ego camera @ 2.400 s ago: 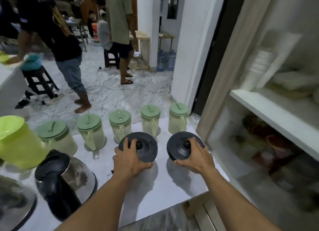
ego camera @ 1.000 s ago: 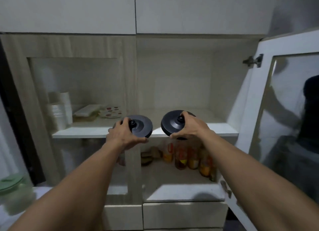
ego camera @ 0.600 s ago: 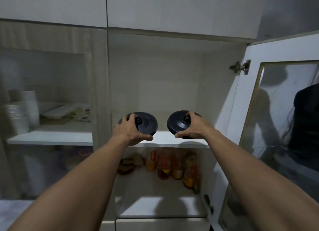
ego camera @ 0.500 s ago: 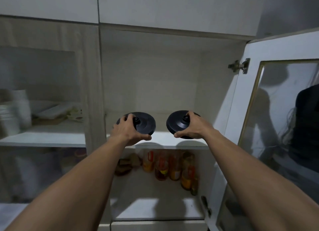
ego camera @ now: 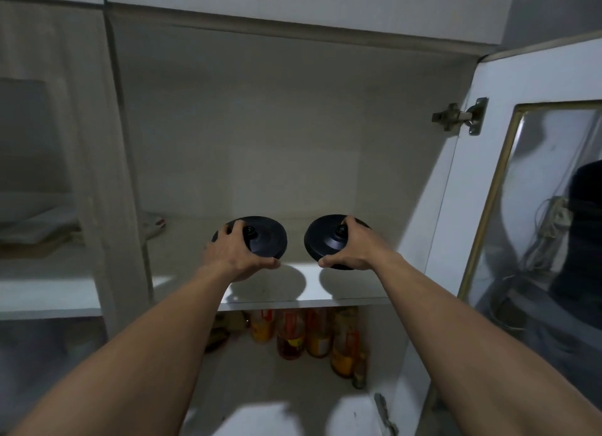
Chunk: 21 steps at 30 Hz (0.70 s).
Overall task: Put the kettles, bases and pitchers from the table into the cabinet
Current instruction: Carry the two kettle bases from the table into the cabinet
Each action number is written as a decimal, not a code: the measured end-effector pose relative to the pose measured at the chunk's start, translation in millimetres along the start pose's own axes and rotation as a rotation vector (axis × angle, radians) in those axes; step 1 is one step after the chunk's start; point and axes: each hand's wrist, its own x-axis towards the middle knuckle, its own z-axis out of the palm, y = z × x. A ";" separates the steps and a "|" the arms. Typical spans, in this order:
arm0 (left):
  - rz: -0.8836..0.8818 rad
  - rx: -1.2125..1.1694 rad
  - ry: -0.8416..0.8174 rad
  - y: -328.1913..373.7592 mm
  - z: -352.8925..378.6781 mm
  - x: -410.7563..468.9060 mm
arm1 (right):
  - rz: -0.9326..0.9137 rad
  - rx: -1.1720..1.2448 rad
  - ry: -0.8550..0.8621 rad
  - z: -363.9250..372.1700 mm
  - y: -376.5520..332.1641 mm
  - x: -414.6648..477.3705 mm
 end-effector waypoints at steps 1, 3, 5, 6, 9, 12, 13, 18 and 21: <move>-0.002 -0.006 -0.003 0.4 2.2 8.4 | 0.013 -0.004 0.005 -0.1 2.5 7.9; -0.001 -0.001 -0.020 1.9 8.3 28.4 | 0.032 -0.027 0.014 1.0 7.6 25.8; -0.004 0.020 -0.037 3.3 17.7 50.0 | 0.053 -0.036 0.019 5.1 12.5 43.8; -0.007 0.030 -0.039 3.6 20.4 57.0 | 0.061 -0.036 0.018 7.3 13.3 50.4; -0.014 0.055 -0.039 6.3 37.6 84.1 | 0.082 -0.044 -0.003 16.1 18.8 79.8; -0.038 0.056 -0.055 13.1 55.0 111.2 | 0.109 -0.074 -0.016 25.1 27.0 115.9; -0.043 0.050 -0.074 15.4 60.4 118.7 | 0.114 -0.083 -0.028 27.9 29.1 126.3; -0.118 -0.006 -0.113 21.0 98.5 156.8 | 0.135 -0.090 -0.111 48.9 50.2 182.3; -0.154 0.048 -0.111 23.7 117.4 183.8 | 0.106 -0.104 -0.141 63.8 65.7 215.0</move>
